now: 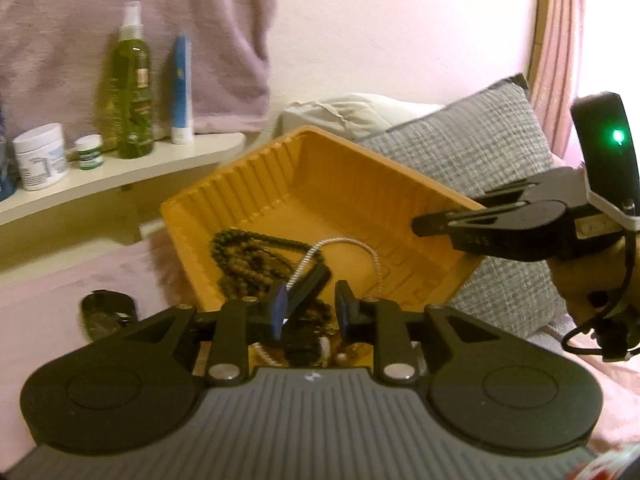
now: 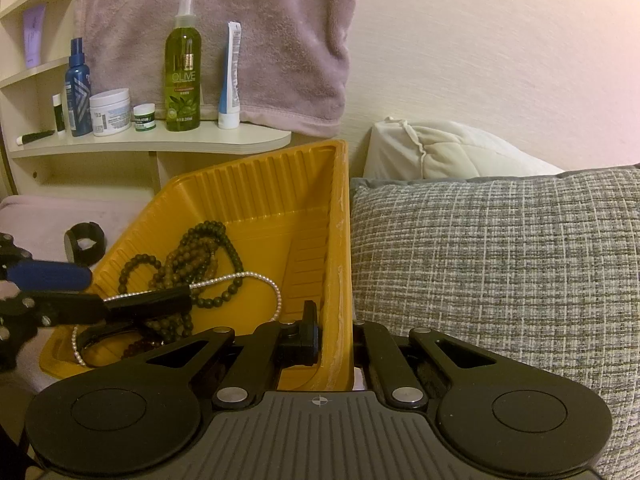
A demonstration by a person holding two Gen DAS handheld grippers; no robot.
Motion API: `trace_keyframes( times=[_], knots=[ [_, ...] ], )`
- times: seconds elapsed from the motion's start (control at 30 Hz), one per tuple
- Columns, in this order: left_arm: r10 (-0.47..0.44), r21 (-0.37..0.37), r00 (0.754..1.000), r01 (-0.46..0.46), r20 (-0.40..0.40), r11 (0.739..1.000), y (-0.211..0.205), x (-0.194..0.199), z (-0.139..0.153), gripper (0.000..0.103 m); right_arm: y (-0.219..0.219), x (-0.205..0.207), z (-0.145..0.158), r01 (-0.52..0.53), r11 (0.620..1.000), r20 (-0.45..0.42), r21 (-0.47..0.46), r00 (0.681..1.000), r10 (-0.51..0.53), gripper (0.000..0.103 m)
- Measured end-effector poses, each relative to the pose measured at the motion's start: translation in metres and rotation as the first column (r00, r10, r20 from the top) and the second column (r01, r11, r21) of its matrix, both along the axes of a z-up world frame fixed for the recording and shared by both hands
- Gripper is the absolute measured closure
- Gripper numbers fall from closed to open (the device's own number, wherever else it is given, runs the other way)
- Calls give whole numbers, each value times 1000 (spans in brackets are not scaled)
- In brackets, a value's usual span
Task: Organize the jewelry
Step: 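Carry the pearl earring into the orange tray and open the left tool, then reach the left tool to the small ring beside the watch and grasp it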
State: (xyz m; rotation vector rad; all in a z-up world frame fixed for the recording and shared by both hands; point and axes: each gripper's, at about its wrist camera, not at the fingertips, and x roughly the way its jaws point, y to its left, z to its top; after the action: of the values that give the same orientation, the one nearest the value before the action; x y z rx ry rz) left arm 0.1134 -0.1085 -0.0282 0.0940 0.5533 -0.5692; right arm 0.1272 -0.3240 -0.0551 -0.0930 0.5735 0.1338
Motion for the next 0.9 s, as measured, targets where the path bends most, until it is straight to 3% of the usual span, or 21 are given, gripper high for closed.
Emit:
trace_keyframes(
  times=[0.27, 0.53, 0.67, 0.9],
  knots=[
    [172, 24, 985, -172, 25, 985, 53, 0, 2, 80, 0, 0, 0, 0, 1000, -1, 0, 1000, 0, 99],
    [350, 94, 937, -348, 0, 933, 105, 5, -20, 76, 0, 0, 0, 1, 1000, -3, -2, 1000, -1, 99],
    [378, 95, 926, -375, -15, 922, 112, 7, -27, 76, 0, -1, 1, 2, 1000, -2, -1, 1000, -2, 99],
    [355, 125, 935, -351, -6, 928, 100, 13, -39, 76, 1, 0, 0, 1, 1000, -6, -6, 1000, -1, 99]
  ],
)
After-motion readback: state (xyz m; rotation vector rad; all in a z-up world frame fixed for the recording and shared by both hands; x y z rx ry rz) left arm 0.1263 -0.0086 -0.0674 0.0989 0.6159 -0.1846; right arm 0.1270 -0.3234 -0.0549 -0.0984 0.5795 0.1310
